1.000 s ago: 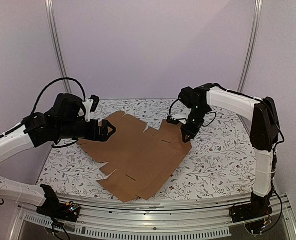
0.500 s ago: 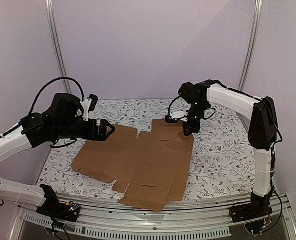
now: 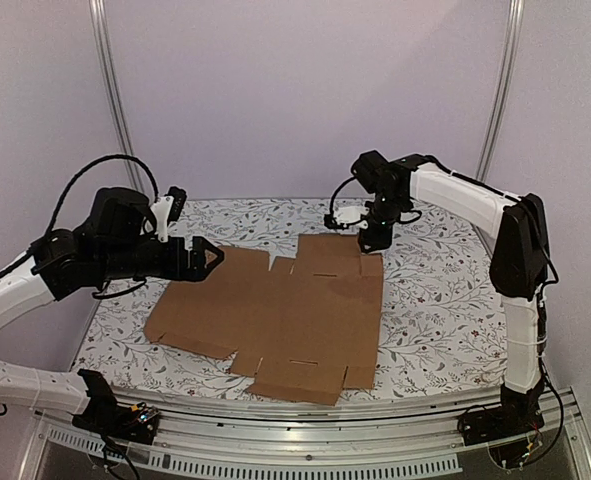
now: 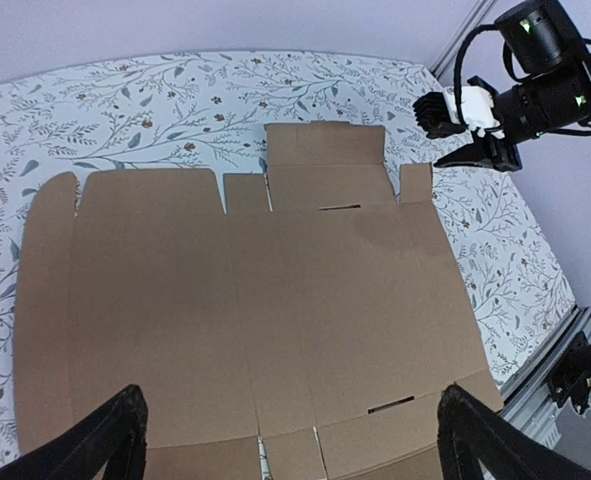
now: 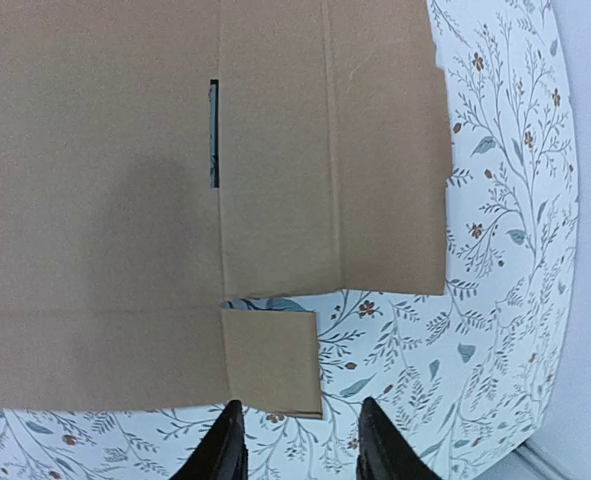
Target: Fold the paper box
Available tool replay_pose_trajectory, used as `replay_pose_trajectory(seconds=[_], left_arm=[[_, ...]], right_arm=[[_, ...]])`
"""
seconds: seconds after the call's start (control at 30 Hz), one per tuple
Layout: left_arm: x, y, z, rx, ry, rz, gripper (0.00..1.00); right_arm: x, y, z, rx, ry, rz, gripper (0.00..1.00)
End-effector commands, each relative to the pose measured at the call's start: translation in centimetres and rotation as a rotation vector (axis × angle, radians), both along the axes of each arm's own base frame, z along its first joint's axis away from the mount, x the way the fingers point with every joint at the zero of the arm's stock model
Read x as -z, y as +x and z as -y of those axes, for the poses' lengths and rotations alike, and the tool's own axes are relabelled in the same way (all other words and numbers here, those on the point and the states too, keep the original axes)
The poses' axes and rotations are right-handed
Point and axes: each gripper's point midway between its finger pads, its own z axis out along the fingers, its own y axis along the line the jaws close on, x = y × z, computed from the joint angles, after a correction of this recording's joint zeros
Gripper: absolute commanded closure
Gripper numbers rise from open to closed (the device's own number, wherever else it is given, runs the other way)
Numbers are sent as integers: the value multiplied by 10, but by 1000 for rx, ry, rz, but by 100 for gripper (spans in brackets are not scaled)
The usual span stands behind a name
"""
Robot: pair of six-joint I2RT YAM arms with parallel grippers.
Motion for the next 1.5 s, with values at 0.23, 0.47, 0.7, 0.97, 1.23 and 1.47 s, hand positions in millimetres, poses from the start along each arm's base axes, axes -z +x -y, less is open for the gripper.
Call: replay_pose_trajectory(seconds=[0.23,0.47,0.7,0.97,1.23,1.47], left_arm=[[19,1,-9,-38,77,-4,0],[25,17,-16,-94,134,18,1],[44,41,-24,-151,119,-29,0],[82,60,-26,-192,113,-110,0],[114,69,-25,-214,152,-179,0],[138,74,-22,-220,163,-230,0]], right_arm=[[-63,13,15,356,191,130,43],[-75,-33,27,539,400,45,35],[-83,-68,47,767,649,-99,11],[-28,-103,53,987,898,-508,1],[24,-143,57,1149,902,-560,1],[51,-174,46,1272,938,-637,5]])
